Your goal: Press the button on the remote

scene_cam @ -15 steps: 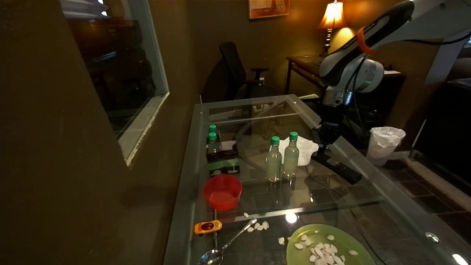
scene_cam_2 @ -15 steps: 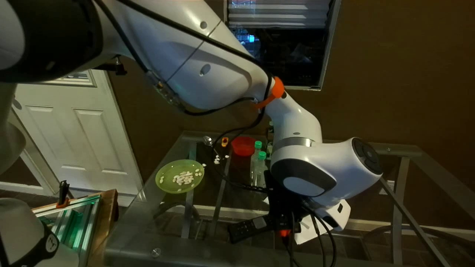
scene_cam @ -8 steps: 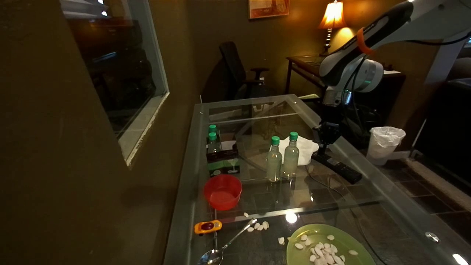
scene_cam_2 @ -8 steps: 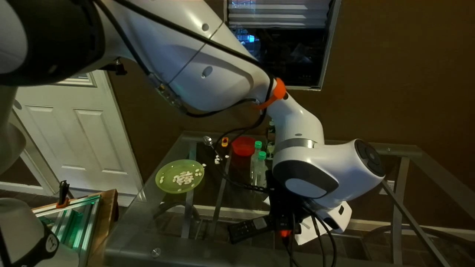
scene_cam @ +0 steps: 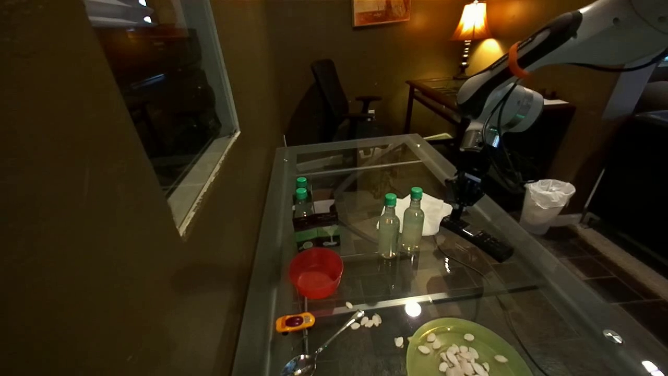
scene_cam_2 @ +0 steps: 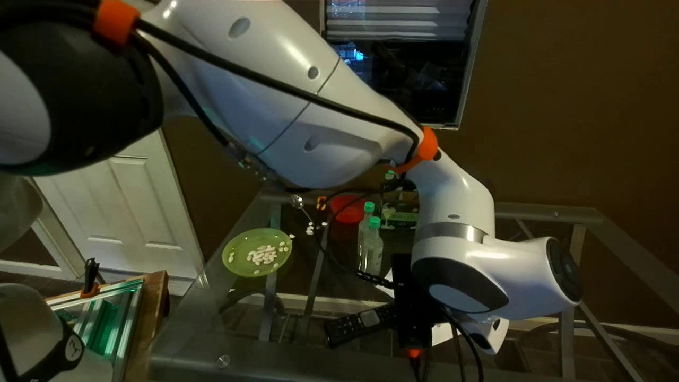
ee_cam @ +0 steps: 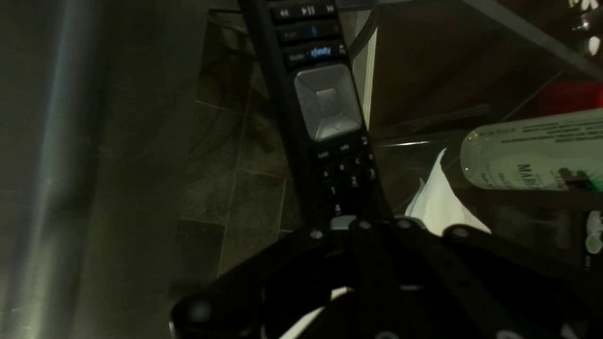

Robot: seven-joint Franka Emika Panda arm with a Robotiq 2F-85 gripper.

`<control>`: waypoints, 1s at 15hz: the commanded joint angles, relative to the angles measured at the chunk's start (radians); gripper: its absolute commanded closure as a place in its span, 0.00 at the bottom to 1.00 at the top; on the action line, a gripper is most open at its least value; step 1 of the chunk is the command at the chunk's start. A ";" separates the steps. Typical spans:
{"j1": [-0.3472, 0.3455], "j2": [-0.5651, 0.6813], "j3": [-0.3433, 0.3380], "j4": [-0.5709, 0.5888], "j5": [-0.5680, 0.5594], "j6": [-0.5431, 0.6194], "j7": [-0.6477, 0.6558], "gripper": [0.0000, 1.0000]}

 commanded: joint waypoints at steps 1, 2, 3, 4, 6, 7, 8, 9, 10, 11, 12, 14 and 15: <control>-0.009 0.093 0.002 0.076 -0.004 -0.024 -0.011 1.00; -0.001 0.075 0.000 0.071 -0.012 -0.025 -0.006 1.00; 0.011 0.051 -0.006 0.058 -0.026 -0.009 -0.003 1.00; 0.020 0.017 -0.005 0.031 -0.033 0.003 -0.006 1.00; 0.046 -0.053 -0.007 -0.033 -0.059 0.044 -0.015 1.00; 0.063 -0.088 -0.011 -0.067 -0.081 0.076 -0.014 1.00; 0.077 -0.114 -0.012 -0.090 -0.105 0.089 -0.013 1.00; 0.090 -0.150 -0.013 -0.123 -0.130 0.103 -0.018 1.00; 0.114 -0.187 -0.023 -0.161 -0.163 0.154 -0.005 1.00; 0.123 -0.219 -0.022 -0.189 -0.183 0.163 -0.003 1.00; 0.136 -0.251 -0.024 -0.218 -0.209 0.172 0.001 1.00; 0.166 -0.306 -0.036 -0.274 -0.280 0.198 0.005 0.74; 0.175 -0.337 -0.038 -0.301 -0.310 0.183 0.009 0.73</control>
